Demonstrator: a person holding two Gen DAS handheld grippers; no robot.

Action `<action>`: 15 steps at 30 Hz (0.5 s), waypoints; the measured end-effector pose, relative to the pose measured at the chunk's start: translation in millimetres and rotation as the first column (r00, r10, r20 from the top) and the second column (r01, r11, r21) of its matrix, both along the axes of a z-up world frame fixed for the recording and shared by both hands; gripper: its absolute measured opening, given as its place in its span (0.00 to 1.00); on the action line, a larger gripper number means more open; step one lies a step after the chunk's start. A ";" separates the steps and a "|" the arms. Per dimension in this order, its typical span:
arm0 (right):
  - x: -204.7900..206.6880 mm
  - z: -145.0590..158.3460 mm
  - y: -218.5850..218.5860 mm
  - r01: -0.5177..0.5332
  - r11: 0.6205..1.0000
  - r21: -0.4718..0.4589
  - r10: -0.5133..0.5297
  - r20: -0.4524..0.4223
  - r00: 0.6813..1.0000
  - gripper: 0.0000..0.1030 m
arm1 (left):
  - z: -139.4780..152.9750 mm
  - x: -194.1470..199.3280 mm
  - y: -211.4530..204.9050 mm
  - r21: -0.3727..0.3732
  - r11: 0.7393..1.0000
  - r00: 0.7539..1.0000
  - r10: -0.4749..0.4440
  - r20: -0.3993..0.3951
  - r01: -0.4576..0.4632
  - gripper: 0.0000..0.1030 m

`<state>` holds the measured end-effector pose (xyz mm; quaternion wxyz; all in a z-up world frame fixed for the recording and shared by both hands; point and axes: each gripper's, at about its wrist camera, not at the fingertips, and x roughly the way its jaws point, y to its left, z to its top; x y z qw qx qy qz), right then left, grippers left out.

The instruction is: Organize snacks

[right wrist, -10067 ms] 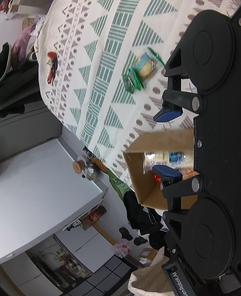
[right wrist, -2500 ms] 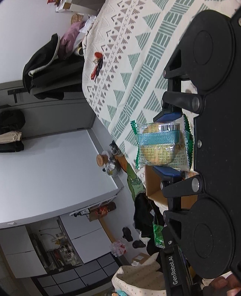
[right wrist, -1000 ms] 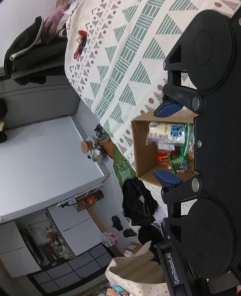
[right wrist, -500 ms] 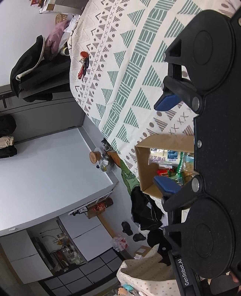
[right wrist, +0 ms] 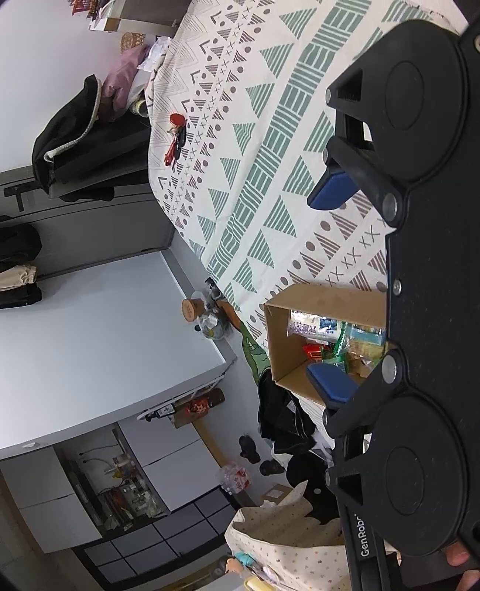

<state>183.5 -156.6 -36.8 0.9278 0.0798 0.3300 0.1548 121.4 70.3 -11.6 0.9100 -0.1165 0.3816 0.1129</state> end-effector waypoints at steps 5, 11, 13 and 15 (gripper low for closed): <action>-10.2 6.2 -17.2 0.002 1.000 -0.001 -0.002 0.012 1.000 0.92 | 8.2 -10.1 -14.3 0.028 0.999 1.000 -0.029 0.010 0.029 0.91; -20.7 11.3 -33.1 0.001 1.000 -0.006 -0.001 0.019 1.000 1.00 | 14.9 -21.8 -25.3 0.043 0.997 0.998 -0.058 0.009 0.057 0.92; -24.6 12.1 -36.6 -0.006 1.000 -0.010 0.006 0.017 1.000 1.00 | 17.4 -25.4 -28.5 0.056 0.996 0.998 -0.064 0.010 0.063 0.92; -28.3 12.9 -40.1 -0.010 1.000 -0.010 0.010 0.012 1.000 1.00 | 20.5 -30.0 -30.6 0.062 0.996 0.998 -0.064 0.017 0.063 0.92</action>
